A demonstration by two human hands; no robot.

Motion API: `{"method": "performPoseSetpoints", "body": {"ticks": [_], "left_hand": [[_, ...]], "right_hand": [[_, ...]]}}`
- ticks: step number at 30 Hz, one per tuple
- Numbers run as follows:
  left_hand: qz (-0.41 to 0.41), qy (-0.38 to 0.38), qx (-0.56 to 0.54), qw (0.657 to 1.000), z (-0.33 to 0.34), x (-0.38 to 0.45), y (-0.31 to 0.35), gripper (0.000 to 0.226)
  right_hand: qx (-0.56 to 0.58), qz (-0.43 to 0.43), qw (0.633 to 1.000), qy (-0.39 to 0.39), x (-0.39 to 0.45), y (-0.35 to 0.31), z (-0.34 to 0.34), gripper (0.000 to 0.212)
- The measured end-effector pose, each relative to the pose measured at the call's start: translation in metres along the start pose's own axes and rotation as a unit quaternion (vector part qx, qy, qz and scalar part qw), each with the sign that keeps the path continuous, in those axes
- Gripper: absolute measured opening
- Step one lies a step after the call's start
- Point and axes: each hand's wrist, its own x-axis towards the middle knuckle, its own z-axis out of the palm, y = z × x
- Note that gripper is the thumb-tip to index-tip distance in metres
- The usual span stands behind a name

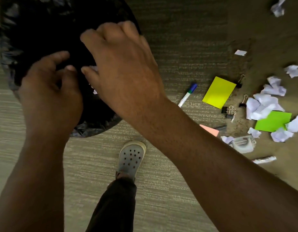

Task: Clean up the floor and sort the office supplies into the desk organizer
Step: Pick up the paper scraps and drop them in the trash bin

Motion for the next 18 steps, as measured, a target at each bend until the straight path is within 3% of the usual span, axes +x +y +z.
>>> {"method": "performPoseSetpoints", "body": {"ticks": [6,10,14,18], "left_hand": [[0.153,0.044,-0.086,0.983,0.021,-0.041,0.052,0.03],[0.239,0.024,-0.084,0.967,0.058,-0.075,0.113,0.019],[0.233,-0.039,-0.095,0.967,0.112,-0.094,0.141,0.019],[0.231,-0.116,-0.086,0.962,0.179,-0.102,0.15,0.018]], "right_hand": [[0.122,0.079,0.976,0.161,-0.045,0.042,-0.003,0.03],[0.1,0.15,0.969,0.168,-0.085,0.096,-0.012,0.024],[0.063,0.212,0.963,0.154,-0.128,0.159,-0.017,0.017],[0.004,0.285,0.951,0.123,-0.165,0.232,-0.025,0.023]]}}
